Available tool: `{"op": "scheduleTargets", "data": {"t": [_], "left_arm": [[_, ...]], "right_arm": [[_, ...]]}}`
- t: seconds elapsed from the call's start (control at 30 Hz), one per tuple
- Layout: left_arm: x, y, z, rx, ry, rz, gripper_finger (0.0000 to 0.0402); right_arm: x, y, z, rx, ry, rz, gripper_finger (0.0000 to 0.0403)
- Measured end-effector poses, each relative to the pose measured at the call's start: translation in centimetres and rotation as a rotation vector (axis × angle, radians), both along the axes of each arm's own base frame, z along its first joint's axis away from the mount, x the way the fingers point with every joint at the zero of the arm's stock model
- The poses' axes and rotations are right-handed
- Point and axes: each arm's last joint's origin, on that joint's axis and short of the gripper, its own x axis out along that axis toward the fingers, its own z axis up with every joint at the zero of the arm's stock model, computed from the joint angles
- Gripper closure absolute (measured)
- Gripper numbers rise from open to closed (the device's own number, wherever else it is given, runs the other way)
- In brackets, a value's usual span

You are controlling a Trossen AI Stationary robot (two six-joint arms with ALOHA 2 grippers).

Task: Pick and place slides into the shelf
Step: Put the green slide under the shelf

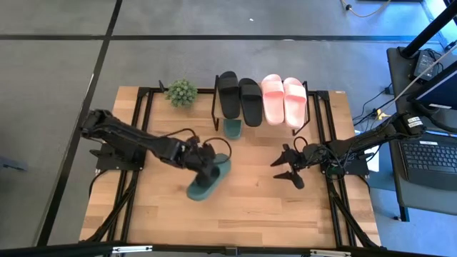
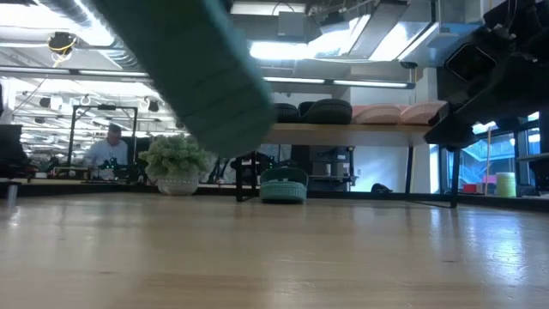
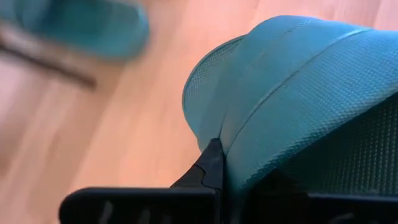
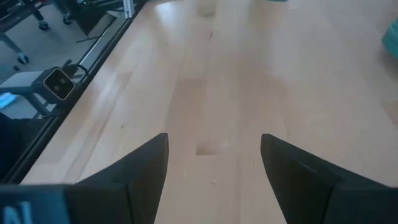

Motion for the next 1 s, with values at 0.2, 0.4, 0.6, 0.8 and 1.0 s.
{"op": "scheduleTargets", "data": {"t": [0.2, 0.4, 0.6, 0.8, 1.0], "left_arm": [[3.5, -1.3, -2.4, 0.263, -0.095, -0.093, 0.0399], [7.1, -0.9, -6.2, 0.313, -0.151, -0.089, 0.0399], [9.9, -0.1, -8.9, 0.349, -0.247, -0.084, 0.0399], [12.9, 1.3, -10.1, 0.458, -0.224, -0.021, 0.0399], [15.5, 3.0, -11.5, 0.564, -0.124, 0.009, 0.0399]], "right_arm": [[0.0, 0.0, 0.0, 0.039, 0.010, -0.002, 0.0147], [0.0, 0.1, 0.0, 0.119, 0.038, -0.032, 0.0147], [0.0, 0.1, 0.0, 0.149, 0.047, -0.045, 0.0147], [0.0, 0.1, 0.0, 0.167, 0.052, -0.053, 0.0147], [0.0, 0.1, 0.0, 0.169, 0.053, -0.054, 0.0147]]}}
